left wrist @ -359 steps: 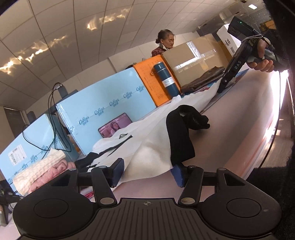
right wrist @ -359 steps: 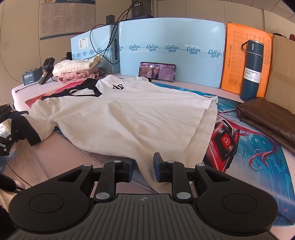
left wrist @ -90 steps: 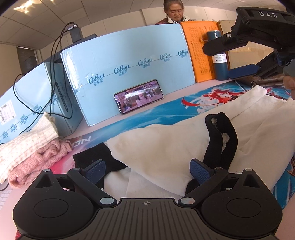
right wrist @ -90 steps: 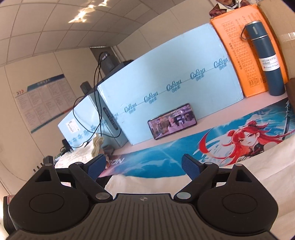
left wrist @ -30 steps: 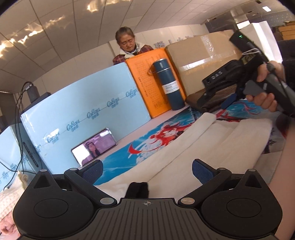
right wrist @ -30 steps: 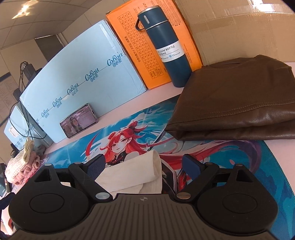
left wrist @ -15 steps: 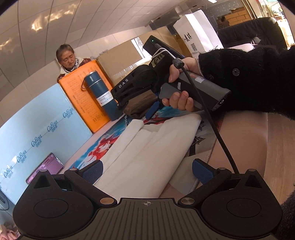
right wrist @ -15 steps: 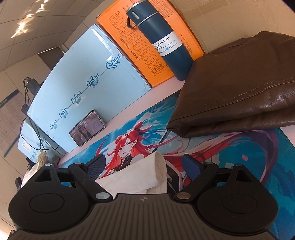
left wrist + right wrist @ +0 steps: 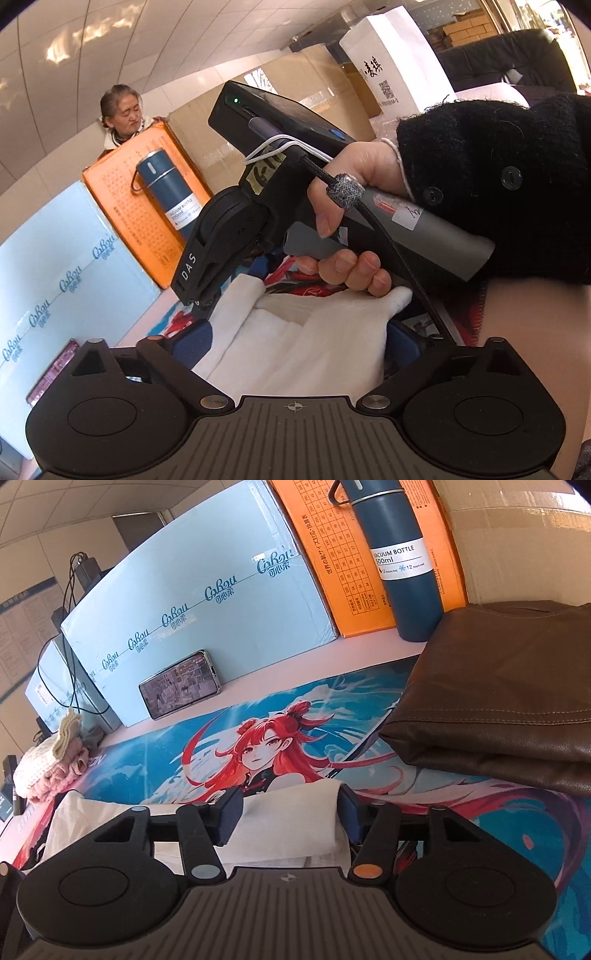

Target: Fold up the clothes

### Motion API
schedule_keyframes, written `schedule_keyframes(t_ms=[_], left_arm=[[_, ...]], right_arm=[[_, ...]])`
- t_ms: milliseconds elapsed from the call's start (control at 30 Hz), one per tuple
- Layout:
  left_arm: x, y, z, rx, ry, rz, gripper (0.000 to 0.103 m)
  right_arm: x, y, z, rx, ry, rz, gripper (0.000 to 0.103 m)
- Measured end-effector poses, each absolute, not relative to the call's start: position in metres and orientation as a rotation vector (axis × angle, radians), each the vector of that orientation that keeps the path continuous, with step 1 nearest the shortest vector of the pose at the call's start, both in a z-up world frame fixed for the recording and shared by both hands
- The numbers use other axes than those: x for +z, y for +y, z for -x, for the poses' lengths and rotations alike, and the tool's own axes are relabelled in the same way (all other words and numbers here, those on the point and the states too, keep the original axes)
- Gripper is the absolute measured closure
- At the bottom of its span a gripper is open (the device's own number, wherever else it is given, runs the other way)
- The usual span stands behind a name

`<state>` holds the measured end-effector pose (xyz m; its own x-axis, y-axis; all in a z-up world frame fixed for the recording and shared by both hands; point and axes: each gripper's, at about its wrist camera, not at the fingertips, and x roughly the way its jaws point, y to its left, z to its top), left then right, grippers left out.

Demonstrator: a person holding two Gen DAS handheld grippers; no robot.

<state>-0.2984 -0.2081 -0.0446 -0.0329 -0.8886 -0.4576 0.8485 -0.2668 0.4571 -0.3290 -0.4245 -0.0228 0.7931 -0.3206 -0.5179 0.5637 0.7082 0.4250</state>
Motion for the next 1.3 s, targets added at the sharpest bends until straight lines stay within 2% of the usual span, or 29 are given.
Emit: schedule_keyframes(t_ms=[33,67,100,233,533,867,1067,1300], left_arm=[[-0.045,-0.208,0.298,-1.676,-0.06,-0.798,0.057],[-0.046,-0.208,0.297,-1.688,-0.054,-0.802,0.081],[-0.046,-0.207,0.296,-1.701,-0.048,-0.806,0.09],[-0.041,-0.197,0.29,-1.698,-0.076,-0.765,0.092],[-0.006,-0.127,0.247,-1.547,-0.185,-0.498,0.093],[0.014,-0.033,0.165,-1.255,-0.213,-0.208,0.093],[0.006,0.014,0.116,-1.059,-0.075,-0.069,0.093],[-0.026,0.052,0.078,-0.983,0.178,-0.042,0.093]], right_arm=[[-0.023,-0.425,0.329,-0.502,0.432,-0.61,0.07],[-0.024,-0.425,0.33,-0.497,0.434,-0.614,0.08],[-0.024,-0.424,0.33,-0.493,0.436,-0.611,0.084],[-0.012,-0.409,0.329,-0.483,0.423,-0.545,0.086],[0.064,-0.354,0.309,-0.495,0.295,-0.421,0.086],[0.129,-0.271,0.188,-0.377,0.281,-0.269,0.087],[0.126,-0.216,0.093,-0.231,0.366,-0.179,0.087],[0.072,-0.166,-0.001,-0.162,0.564,-0.116,0.088]])
